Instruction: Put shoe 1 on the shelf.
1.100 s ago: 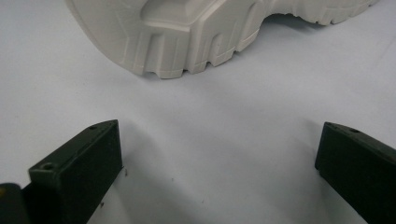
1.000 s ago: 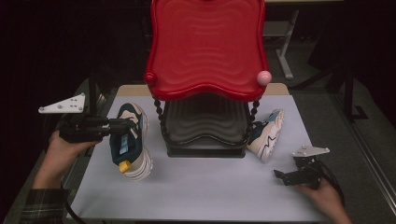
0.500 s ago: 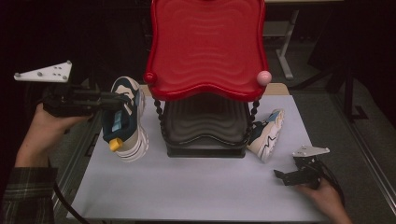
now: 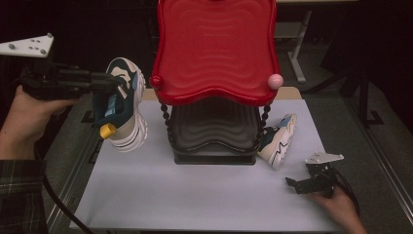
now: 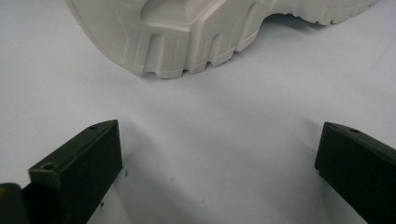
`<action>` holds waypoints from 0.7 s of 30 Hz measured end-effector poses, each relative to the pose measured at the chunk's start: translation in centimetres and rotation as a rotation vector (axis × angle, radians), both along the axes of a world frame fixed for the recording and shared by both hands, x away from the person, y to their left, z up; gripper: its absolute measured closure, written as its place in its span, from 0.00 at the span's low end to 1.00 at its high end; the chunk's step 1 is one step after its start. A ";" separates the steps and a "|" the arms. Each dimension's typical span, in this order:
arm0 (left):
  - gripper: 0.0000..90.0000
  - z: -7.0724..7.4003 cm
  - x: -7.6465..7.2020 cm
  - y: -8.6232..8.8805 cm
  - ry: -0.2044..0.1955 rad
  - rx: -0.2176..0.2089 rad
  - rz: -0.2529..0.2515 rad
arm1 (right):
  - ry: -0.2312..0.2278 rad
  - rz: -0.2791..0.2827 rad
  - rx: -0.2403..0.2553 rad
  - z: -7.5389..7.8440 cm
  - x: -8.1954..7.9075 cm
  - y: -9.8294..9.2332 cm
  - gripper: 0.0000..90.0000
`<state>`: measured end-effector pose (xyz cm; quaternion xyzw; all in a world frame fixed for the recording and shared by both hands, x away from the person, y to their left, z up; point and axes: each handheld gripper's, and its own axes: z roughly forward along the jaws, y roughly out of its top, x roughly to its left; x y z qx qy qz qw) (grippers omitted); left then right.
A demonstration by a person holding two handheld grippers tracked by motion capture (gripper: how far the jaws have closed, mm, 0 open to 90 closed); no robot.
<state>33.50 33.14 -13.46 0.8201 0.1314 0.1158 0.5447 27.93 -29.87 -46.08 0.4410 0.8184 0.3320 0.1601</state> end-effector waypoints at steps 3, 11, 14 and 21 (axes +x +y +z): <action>0.81 0.9 0.0 0.0 -0.011 -0.001 0.001 | 0.000 0.001 -0.003 0.0 0.0 0.0 0.00; 0.81 3.8 0.1 -0.6 -0.048 0.001 -0.008 | 0.000 0.001 -0.004 0.0 0.0 0.0 0.00; 0.81 4.7 0.2 -0.9 -0.062 0.009 -0.012 | 0.000 0.001 -0.004 0.0 0.0 0.0 0.00; 0.81 7.1 0.8 -1.9 -0.095 0.018 -0.019 | 0.001 0.002 -0.004 0.0 0.0 0.0 0.00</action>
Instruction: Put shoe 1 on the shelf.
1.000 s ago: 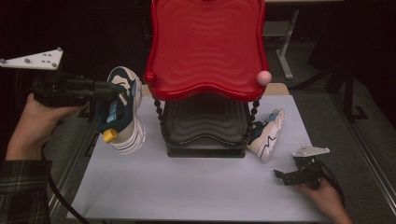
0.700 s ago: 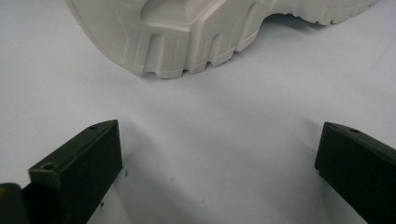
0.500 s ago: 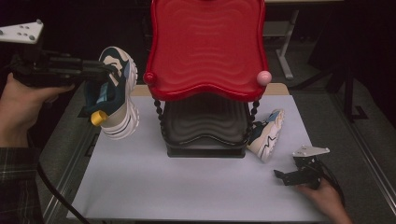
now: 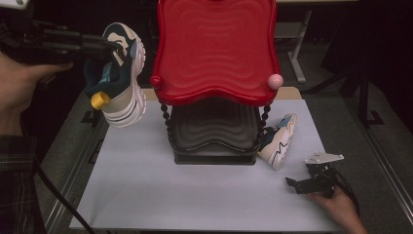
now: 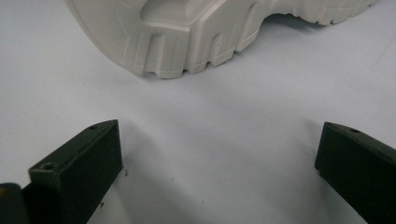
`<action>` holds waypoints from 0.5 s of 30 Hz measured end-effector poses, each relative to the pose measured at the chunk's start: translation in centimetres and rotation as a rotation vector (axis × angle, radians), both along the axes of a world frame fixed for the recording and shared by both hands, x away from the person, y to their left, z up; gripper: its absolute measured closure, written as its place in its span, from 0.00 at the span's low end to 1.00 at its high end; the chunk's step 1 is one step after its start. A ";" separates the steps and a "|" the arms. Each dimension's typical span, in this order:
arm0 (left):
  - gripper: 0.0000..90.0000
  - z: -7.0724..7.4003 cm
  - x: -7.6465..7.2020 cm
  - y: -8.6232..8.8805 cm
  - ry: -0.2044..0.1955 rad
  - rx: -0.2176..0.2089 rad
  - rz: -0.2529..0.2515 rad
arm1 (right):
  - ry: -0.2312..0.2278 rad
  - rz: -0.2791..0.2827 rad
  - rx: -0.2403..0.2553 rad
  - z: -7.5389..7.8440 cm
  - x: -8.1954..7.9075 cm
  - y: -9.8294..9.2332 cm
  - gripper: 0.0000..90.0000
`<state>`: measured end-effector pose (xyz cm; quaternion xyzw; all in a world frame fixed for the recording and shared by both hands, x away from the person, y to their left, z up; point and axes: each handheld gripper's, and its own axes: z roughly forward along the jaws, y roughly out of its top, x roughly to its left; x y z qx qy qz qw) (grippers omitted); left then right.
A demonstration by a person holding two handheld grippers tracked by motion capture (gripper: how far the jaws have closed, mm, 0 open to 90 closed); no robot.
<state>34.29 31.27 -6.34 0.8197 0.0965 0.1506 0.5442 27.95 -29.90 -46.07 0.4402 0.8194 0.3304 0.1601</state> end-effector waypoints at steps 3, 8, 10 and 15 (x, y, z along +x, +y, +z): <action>0.81 0.9 0.4 -0.5 -0.008 -0.004 -0.008 | 0.000 0.000 0.000 0.0 0.0 0.0 0.00; 0.81 2.5 1.2 -1.7 -0.025 -0.017 -0.022 | 0.000 0.000 0.000 0.0 0.0 0.0 0.00; 0.81 3.1 1.6 -2.4 -0.031 -0.011 -0.026 | 0.000 0.000 0.000 0.0 0.0 0.0 0.00; 0.81 4.4 2.6 -4.6 -0.050 0.015 -0.044 | 0.000 0.000 0.000 0.0 0.0 0.0 0.00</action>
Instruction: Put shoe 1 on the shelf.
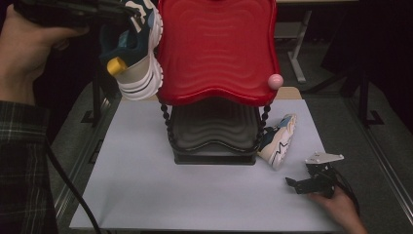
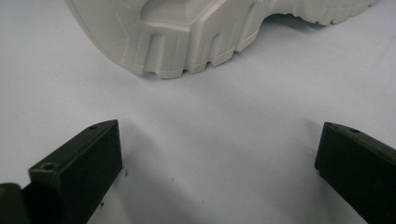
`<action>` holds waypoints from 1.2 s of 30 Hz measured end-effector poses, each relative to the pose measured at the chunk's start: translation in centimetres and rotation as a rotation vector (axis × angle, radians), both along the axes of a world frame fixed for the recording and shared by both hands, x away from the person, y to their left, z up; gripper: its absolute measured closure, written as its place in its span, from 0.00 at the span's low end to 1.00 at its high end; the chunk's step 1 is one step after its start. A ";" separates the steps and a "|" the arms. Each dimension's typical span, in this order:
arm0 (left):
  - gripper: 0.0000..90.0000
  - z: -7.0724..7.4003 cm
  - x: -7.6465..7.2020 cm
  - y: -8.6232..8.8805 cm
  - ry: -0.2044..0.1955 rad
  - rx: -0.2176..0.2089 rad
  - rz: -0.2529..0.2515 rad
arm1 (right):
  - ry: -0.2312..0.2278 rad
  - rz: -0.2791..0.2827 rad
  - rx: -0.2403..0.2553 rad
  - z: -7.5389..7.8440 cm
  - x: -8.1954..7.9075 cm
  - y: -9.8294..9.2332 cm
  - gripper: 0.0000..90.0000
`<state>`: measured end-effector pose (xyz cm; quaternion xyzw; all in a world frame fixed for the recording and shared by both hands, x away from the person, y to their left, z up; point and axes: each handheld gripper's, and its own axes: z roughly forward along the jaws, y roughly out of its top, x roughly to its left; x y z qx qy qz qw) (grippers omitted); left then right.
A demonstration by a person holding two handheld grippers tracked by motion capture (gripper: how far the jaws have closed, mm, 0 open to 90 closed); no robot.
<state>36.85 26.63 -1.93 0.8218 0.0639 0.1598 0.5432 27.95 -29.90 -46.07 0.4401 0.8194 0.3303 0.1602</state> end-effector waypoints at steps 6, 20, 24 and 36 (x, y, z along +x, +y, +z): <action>0.81 1.2 1.1 -3.3 -0.027 0.037 -0.025 | 0.000 0.000 0.000 0.0 0.0 0.0 0.00; 0.82 0.1 4.7 -9.2 -0.050 0.094 -0.082 | 0.001 0.000 0.000 0.0 0.0 0.0 0.00; 0.82 -0.3 5.4 -10.6 -0.073 0.124 -0.082 | 0.000 -0.001 0.000 0.0 0.0 0.0 0.00; 0.82 -1.0 6.2 -12.4 -0.156 0.188 -0.034 | -0.001 -0.002 0.001 0.0 0.0 0.0 0.00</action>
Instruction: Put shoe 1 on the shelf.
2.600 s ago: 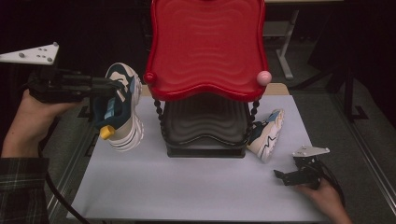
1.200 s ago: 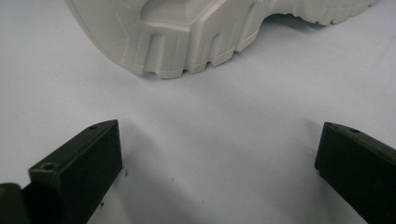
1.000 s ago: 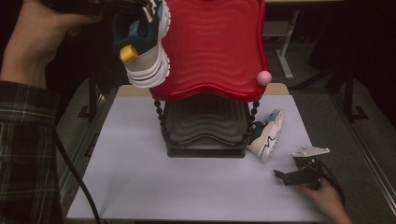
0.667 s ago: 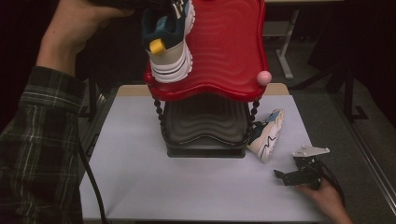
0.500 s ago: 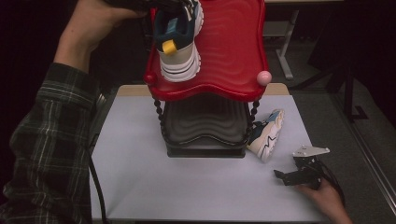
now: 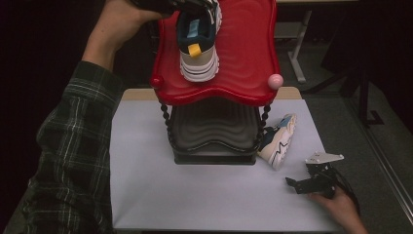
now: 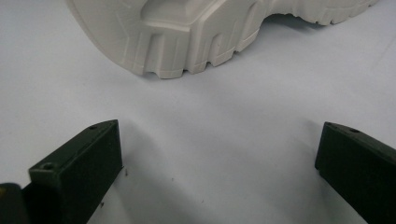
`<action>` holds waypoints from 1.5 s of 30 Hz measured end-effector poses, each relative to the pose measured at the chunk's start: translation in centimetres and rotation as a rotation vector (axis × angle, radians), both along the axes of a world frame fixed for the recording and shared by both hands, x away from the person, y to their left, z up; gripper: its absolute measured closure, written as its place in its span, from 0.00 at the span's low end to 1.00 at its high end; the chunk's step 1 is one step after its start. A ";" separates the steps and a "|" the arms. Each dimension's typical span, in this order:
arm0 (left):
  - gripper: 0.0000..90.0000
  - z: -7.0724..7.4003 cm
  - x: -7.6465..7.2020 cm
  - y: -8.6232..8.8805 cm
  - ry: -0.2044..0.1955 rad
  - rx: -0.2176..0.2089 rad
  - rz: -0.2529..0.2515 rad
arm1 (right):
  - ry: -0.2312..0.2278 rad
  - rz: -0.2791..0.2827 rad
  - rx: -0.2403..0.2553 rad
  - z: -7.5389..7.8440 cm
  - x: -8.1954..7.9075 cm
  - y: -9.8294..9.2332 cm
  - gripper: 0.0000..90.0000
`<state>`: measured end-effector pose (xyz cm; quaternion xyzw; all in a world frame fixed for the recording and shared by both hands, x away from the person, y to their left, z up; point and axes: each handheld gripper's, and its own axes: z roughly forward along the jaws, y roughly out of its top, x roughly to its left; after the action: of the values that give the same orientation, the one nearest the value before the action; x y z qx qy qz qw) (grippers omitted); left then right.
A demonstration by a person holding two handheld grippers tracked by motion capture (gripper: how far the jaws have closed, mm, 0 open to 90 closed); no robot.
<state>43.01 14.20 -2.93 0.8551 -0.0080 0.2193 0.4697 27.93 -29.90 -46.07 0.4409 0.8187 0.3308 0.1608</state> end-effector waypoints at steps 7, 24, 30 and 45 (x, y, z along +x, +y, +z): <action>0.82 -0.7 -0.2 -0.2 -0.014 0.022 0.010 | 0.000 0.000 0.000 0.0 0.0 0.0 0.00; 0.42 -0.7 -1.8 2.0 0.039 -0.065 0.068 | 0.001 0.002 0.000 0.0 0.0 0.0 0.00; 0.37 -1.1 -3.1 5.3 0.066 -0.114 0.087 | 0.001 0.002 -0.001 0.0 0.0 0.0 0.00; 0.28 -6.4 -7.1 12.6 0.174 -0.151 0.155 | 0.001 0.002 -0.001 0.0 0.0 0.0 0.00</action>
<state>35.95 26.77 -9.33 0.8312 0.1151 0.1800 0.5132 27.94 -29.90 -46.06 0.4404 0.8193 0.3304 0.1601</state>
